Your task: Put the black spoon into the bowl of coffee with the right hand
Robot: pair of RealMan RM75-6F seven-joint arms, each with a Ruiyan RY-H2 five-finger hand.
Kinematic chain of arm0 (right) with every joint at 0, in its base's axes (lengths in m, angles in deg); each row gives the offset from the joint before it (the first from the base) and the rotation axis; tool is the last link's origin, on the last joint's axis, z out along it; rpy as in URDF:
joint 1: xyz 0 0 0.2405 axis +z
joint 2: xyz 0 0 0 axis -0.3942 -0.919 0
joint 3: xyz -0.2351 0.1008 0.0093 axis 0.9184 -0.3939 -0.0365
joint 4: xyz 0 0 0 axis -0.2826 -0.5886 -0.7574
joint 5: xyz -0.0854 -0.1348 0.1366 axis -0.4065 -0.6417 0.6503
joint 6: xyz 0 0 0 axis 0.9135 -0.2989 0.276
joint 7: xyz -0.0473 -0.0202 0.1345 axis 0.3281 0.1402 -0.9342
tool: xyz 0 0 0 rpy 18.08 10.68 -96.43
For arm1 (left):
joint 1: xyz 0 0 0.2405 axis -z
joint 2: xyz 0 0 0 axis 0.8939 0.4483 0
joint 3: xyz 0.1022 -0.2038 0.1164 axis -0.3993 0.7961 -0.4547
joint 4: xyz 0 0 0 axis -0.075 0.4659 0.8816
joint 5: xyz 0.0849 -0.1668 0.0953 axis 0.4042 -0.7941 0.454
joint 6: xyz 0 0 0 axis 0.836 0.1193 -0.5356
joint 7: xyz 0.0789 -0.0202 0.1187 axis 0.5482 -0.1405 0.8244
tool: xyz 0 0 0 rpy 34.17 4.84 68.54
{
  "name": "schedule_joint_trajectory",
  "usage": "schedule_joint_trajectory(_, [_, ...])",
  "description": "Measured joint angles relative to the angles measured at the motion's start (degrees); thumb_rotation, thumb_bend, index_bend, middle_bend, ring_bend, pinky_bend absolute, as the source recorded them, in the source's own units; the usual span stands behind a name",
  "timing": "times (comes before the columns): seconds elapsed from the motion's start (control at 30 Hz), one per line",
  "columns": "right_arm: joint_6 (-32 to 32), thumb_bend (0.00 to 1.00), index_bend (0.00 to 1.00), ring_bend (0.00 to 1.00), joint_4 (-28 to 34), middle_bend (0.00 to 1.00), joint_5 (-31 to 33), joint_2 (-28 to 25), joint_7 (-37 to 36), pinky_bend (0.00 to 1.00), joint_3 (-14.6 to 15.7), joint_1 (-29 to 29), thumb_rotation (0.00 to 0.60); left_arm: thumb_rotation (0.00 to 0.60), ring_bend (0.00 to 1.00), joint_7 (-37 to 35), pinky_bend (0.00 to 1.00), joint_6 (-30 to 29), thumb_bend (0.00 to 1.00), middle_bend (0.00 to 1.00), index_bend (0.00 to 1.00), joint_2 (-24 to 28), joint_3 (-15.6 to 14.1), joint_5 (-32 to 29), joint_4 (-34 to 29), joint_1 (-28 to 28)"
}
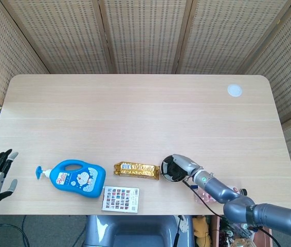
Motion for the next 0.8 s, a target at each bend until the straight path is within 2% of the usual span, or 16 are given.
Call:
schedule_joint_trajectory(0.5, [0.8, 0.74, 0.71, 0.97, -3.2, 0.96, 2.7, 2.5, 2.3, 1.00, -0.5, 1.8, 0.600, 0.600, 0.00, -1.4, 0.00, -0.4, 0.46, 0.00, 0.00, -0.1, -0.3, -0.3, 1.2, -0.7])
schedule_joint_trajectory(0.8, [2.8, 0.74, 0.71, 0.97, -3.1, 0.96, 3.9, 1.3, 3.6, 1.00, 0.0, 0.7, 0.600, 0.600, 0.00, -1.1, 0.00, -0.3, 0.46, 0.00, 0.00, -0.2, -0.1, 0.3, 0.9, -0.3])
